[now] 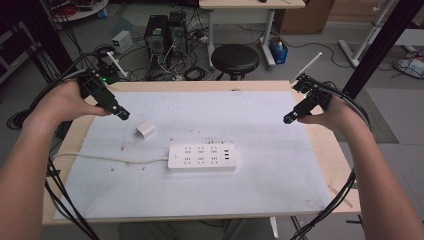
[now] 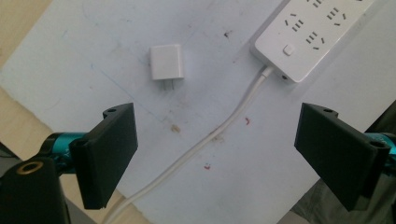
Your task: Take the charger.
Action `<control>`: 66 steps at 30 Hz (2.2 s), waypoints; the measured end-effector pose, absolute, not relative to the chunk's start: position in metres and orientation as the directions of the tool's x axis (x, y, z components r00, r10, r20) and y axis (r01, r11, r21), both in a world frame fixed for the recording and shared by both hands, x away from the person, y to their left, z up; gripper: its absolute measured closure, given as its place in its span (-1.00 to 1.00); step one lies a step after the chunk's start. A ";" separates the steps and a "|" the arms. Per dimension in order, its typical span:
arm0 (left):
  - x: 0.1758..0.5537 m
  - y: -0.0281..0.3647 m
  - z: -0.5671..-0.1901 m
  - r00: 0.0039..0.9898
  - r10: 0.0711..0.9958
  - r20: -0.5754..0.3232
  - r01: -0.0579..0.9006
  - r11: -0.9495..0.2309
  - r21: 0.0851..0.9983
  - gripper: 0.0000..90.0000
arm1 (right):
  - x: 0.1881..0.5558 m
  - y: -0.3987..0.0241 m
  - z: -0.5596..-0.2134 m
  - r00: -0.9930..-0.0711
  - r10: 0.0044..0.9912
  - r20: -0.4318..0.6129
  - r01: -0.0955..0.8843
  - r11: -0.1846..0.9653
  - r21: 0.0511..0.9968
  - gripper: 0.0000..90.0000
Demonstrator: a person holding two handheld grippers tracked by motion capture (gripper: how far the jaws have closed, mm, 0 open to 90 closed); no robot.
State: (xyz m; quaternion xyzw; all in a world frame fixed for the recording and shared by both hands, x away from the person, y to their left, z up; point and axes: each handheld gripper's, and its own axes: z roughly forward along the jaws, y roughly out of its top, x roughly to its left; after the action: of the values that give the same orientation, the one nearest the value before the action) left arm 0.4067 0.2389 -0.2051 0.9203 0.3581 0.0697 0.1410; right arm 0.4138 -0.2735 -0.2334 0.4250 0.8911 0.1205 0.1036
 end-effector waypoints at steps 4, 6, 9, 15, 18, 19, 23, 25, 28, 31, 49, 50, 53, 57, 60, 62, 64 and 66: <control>0.408 0.238 -0.205 0.731 0.682 0.025 0.641 -0.699 0.317 -0.71 | 0.414 -0.274 -0.233 -0.612 0.787 -0.081 0.737 0.604 0.304 -0.73; 0.410 0.236 -0.207 0.733 0.680 0.033 0.640 -0.704 0.308 -0.71 | 0.414 -0.274 -0.235 -0.613 0.785 -0.083 0.735 0.606 0.303 -0.73; 0.413 0.235 -0.209 0.735 0.677 0.036 0.640 -0.710 0.293 -0.71 | 0.415 -0.275 -0.236 -0.613 0.785 -0.087 0.734 0.607 0.303 -0.73; 0.425 0.233 -0.225 0.717 0.697 0.023 0.662 -0.691 0.291 -0.71 | 0.417 -0.275 -0.240 -0.615 0.784 -0.082 0.734 0.608 0.304 -0.73; 0.434 0.232 -0.236 0.699 0.715 0.017 0.682 -0.673 0.285 -0.71 | 0.418 -0.275 -0.243 -0.617 0.783 -0.080 0.732 0.609 0.306 -0.73; 0.437 0.231 -0.241 0.693 0.721 0.016 0.689 -0.668 0.283 -0.70 | 0.418 -0.275 -0.244 -0.619 0.781 -0.083 0.730 0.611 0.307 -0.73; 0.451 0.229 -0.262 0.676 0.737 0.013 0.710 -0.655 0.260 -0.70 | 0.417 -0.274 -0.247 -0.625 0.776 -0.084 0.723 0.617 0.311 -0.73; 0.458 0.227 -0.274 0.663 0.748 0.009 0.723 -0.644 0.248 -0.70 | 0.417 -0.273 -0.249 -0.624 0.777 -0.083 0.725 0.615 0.310 -0.73; 0.467 0.224 -0.292 0.660 0.751 0.000 0.731 -0.642 0.232 -0.70 | 0.417 -0.272 -0.251 -0.628 0.773 -0.086 0.721 0.620 0.309 -0.73; 0.475 0.223 -0.310 0.666 0.746 -0.004 0.732 -0.651 0.202 -0.70 | 0.417 -0.271 -0.253 -0.629 0.772 -0.087 0.720 0.621 0.309 -0.73; 0.506 0.223 -0.383 0.686 0.728 0.003 0.724 -0.682 0.101 -0.45 | 0.410 -0.267 -0.258 -0.649 0.753 -0.109 0.696 0.646 0.313 -0.73; 0.507 0.223 -0.385 0.681 0.732 -0.001 0.728 -0.677 0.102 -0.45 | 0.410 -0.267 -0.258 -0.647 0.755 -0.107 0.698 0.643 0.314 -0.73; 0.509 0.221 -0.391 0.685 0.729 0.002 0.726 -0.682 0.091 -0.37 | 0.409 -0.269 -0.259 -0.643 0.759 -0.106 0.702 0.639 0.315 -0.73; 0.511 0.221 -0.398 0.681 0.732 0.008 0.730 -0.680 0.073 -0.29 | 0.410 -0.269 -0.260 -0.646 0.756 -0.106 0.699 0.641 0.317 -0.73; 0.512 0.221 -0.402 0.679 0.734 0.012 0.732 -0.678 0.070 -0.22 | 0.410 -0.269 -0.262 -0.645 0.757 -0.105 0.700 0.640 0.317 -0.73; 0.513 0.221 -0.404 0.679 0.734 0.007 0.732 -0.678 0.066 -0.22 | 0.410 -0.268 -0.263 -0.644 0.758 -0.104 0.702 0.640 0.312 -0.73; 0.513 0.220 -0.407 0.682 0.731 0.018 0.729 -0.682 0.056 -0.15 | 0.410 -0.268 -0.263 -0.647 0.755 -0.106 0.699 0.644 0.310 -0.73; 0.514 0.219 -0.408 0.682 0.730 0.033 0.729 -0.683 0.050 -0.12 | 0.410 -0.269 -0.263 -0.649 0.753 -0.106 0.697 0.645 0.312 -0.73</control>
State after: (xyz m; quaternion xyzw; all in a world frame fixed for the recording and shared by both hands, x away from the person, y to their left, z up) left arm 0.5137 0.2191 -0.4076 0.9170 0.3977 0.0252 0.0163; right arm 0.4096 -0.2687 -0.2632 0.4030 0.8998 0.1224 0.1139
